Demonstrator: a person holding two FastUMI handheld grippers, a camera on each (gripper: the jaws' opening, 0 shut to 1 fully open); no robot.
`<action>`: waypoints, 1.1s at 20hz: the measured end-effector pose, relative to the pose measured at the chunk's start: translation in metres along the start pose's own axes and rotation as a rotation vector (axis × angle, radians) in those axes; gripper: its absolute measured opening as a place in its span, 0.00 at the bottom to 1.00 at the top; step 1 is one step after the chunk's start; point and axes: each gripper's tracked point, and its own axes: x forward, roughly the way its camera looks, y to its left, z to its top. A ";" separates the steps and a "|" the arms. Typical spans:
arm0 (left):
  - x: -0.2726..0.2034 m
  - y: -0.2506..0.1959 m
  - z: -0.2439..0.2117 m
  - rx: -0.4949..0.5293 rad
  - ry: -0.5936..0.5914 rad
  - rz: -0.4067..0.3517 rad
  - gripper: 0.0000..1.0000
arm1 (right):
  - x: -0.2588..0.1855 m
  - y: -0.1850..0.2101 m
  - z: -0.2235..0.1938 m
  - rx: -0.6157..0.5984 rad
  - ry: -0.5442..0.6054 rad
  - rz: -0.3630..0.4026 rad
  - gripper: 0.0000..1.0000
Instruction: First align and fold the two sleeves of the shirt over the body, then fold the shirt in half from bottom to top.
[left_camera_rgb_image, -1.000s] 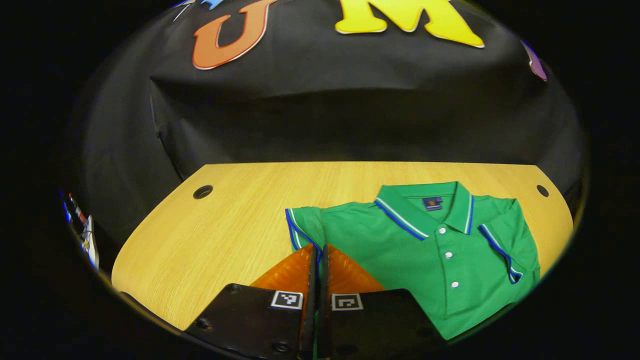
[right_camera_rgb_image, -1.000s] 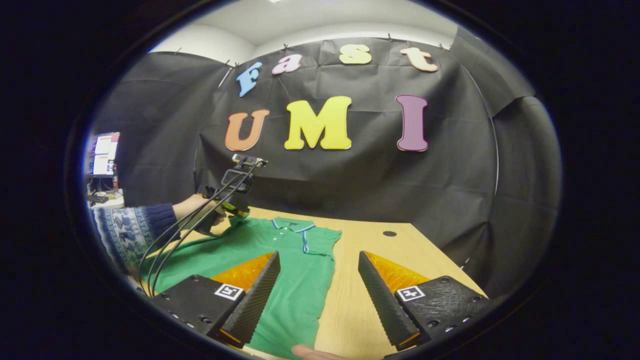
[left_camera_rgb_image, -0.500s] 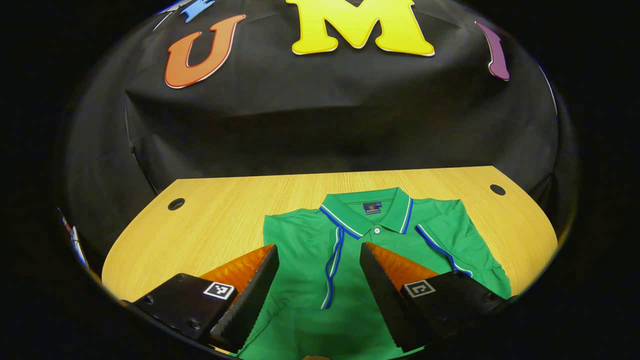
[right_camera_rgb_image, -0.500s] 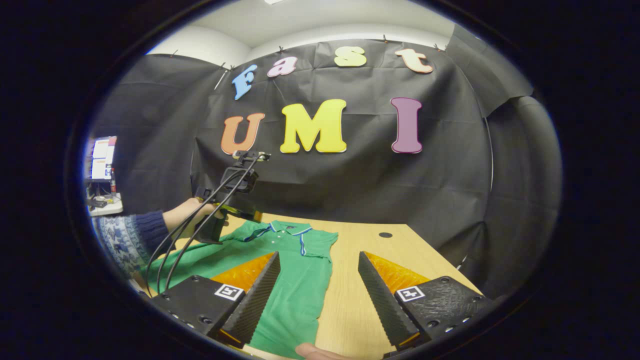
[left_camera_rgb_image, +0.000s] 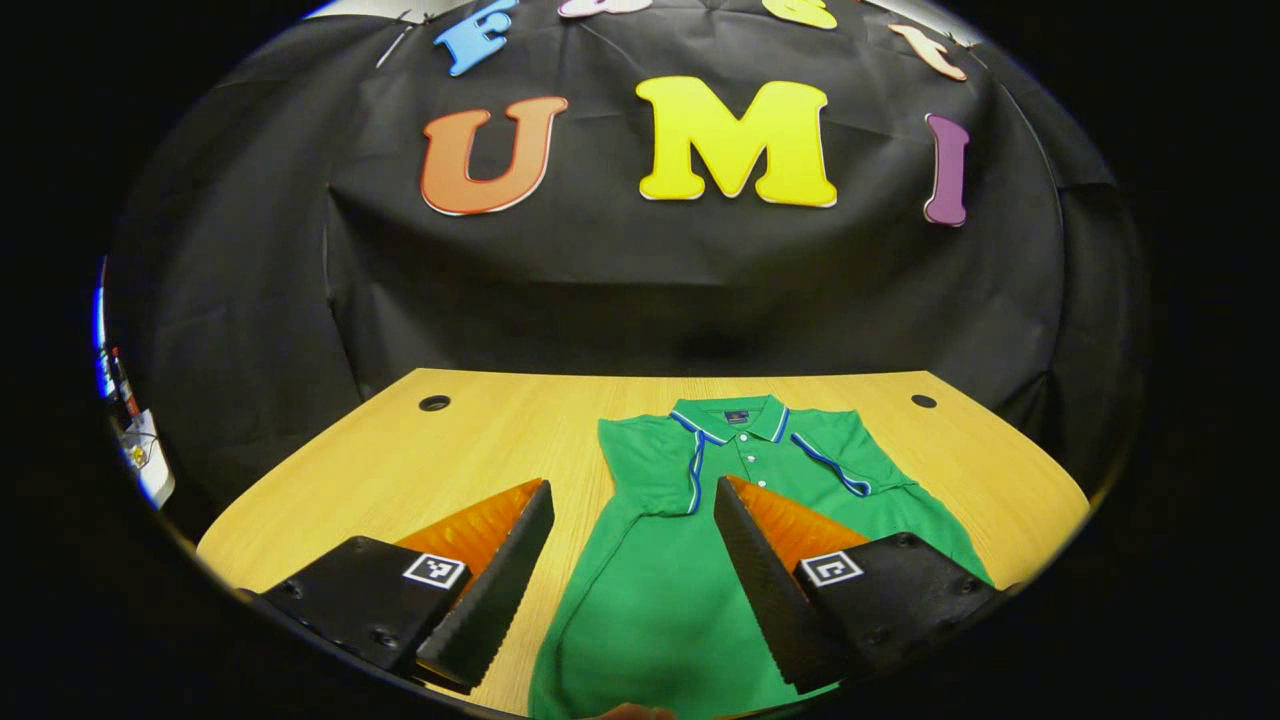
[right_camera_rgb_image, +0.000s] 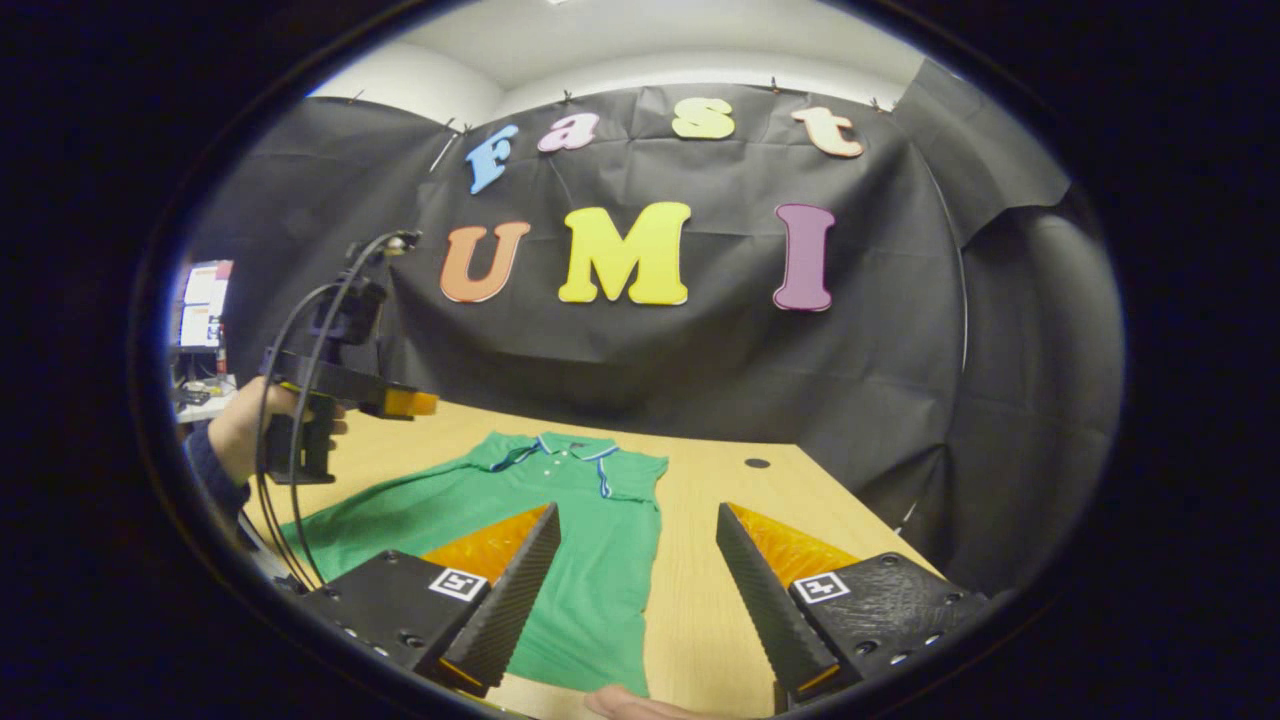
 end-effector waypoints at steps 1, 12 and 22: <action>-0.019 0.007 -0.011 0.000 -0.006 0.004 1.00 | -0.006 0.003 -0.006 0.014 0.010 0.001 0.95; -0.126 0.039 -0.160 -0.036 0.086 -0.013 1.00 | -0.023 0.006 -0.103 0.039 0.128 -0.102 0.95; -0.125 0.032 -0.170 0.006 0.031 -0.005 1.00 | -0.018 0.004 -0.149 0.066 0.199 -0.116 0.94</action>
